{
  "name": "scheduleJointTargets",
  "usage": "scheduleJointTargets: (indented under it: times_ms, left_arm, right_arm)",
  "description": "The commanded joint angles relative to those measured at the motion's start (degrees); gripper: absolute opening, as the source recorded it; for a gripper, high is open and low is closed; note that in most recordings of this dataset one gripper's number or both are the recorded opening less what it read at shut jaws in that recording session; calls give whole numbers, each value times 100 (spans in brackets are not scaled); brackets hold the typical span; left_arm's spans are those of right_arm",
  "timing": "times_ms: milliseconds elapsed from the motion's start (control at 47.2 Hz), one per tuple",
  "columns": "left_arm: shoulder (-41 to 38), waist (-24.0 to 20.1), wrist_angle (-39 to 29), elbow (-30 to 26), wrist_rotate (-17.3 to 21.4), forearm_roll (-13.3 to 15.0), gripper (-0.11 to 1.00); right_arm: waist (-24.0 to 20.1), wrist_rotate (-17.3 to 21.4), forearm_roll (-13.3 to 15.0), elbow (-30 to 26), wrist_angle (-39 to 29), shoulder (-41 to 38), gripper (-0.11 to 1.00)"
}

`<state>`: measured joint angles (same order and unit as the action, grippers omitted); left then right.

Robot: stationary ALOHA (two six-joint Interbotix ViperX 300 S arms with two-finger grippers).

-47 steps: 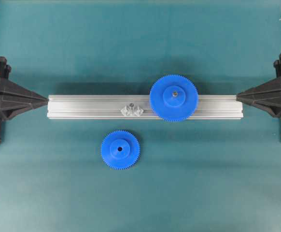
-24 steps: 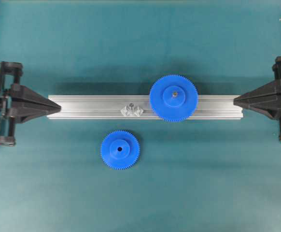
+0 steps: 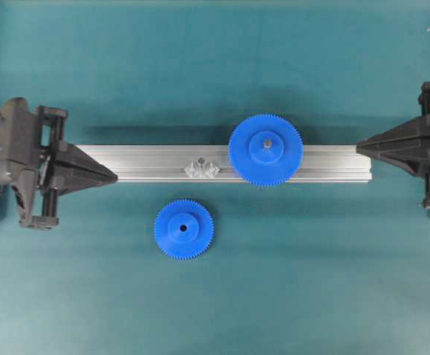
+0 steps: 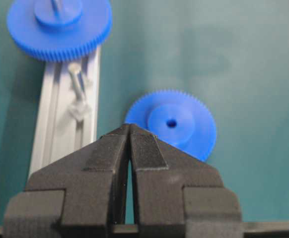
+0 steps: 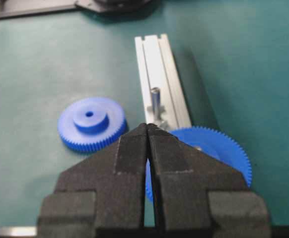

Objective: Find the location of the shaft and insert the small gear.
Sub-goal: 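Move the left gripper toward the small blue gear on the table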

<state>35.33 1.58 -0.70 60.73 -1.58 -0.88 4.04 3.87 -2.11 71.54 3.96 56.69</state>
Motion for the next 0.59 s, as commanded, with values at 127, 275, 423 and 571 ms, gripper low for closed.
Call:
scheduleJointTargets:
  times_ms: [127, 275, 423, 571]
  left_arm:
    - [-308, 70, -88, -396, -26, -18, 0]
    - [-650, 149, -141, -589, -97, -18, 0]
    - [-1090, 264, -141, -765, -352, -18, 0]
    - [-1459, 352, -132, -923, -536, -18, 0]
  right_arm:
    - [44, 44, -9, -62, 0, -53, 1]
    - [44, 44, -9, -35, -264, -53, 1]
    - [44, 44, -9, -35, -501, -53, 1]
    - [70, 44, -9, -26, -545, -53, 1]
